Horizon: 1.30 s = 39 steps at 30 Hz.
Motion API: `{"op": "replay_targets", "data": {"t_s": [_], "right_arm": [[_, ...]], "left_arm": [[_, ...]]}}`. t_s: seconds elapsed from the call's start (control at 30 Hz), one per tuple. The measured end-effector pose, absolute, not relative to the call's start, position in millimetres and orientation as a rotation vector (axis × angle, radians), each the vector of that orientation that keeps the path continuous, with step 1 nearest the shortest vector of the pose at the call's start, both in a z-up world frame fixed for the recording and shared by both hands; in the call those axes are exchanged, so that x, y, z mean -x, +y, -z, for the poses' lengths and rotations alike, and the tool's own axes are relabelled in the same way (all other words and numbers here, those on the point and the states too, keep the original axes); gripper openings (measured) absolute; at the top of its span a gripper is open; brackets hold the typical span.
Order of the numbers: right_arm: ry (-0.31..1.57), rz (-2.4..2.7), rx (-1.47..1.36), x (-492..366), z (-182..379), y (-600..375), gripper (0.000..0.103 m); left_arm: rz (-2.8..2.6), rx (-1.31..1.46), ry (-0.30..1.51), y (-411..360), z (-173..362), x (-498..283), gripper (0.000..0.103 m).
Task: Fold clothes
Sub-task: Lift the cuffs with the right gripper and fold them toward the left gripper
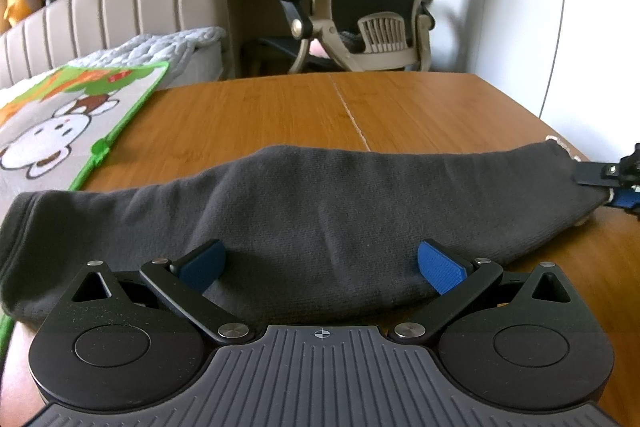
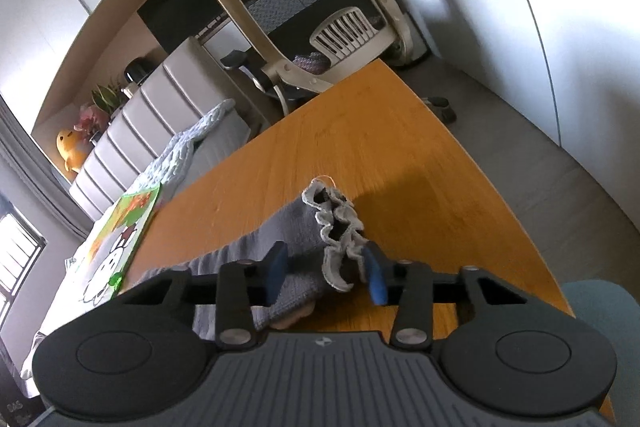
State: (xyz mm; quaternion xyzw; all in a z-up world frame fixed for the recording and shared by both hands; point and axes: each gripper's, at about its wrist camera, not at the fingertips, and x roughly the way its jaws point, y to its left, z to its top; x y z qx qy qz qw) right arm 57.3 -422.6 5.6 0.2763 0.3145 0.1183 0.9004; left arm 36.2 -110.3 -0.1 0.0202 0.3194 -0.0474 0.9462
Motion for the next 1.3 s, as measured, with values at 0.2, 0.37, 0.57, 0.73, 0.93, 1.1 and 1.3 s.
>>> {"op": "replay_targets", "data": {"t_s": [0.2,0.37,0.57,0.73,0.93,1.1,1.3], "right_arm": [[0.621,-0.248,-0.433,-64.0,-16.2,-406.6,0.016],[0.520,-0.312,-0.172,-39.6,-41.3,-377.8,0.014],[0.459,-0.352,-0.042,-13.5,-64.0,-369.7,0.014],[0.474,-0.351,0.193,-14.4,-55.8,-326.8,0.014],[0.468,-0.403,0.307,-4.8,-44.8,-288.7,0.014],[0.455,-0.409,0.308,-3.7,-44.0,-287.7,0.015],[0.453,-0.507,0.210,10.8,-55.5,-319.2,0.035]], "left_arm": [[0.159,0.027,0.695,-93.3,-5.0,-36.9,0.103],[0.175,-0.052,0.750,-100.1,-6.9,-37.1,0.103],[0.408,0.181,0.819,-93.0,-39.8,-46.9,0.103],[0.486,0.287,0.826,-116.1,-65.4,-73.9,0.103],[0.476,0.197,0.820,-155.0,-61.7,-88.8,0.059],[0.402,0.065,0.822,-176.2,-38.3,-95.4,0.051],[0.343,-0.011,0.796,-177.1,-24.1,-97.0,0.053]]}}
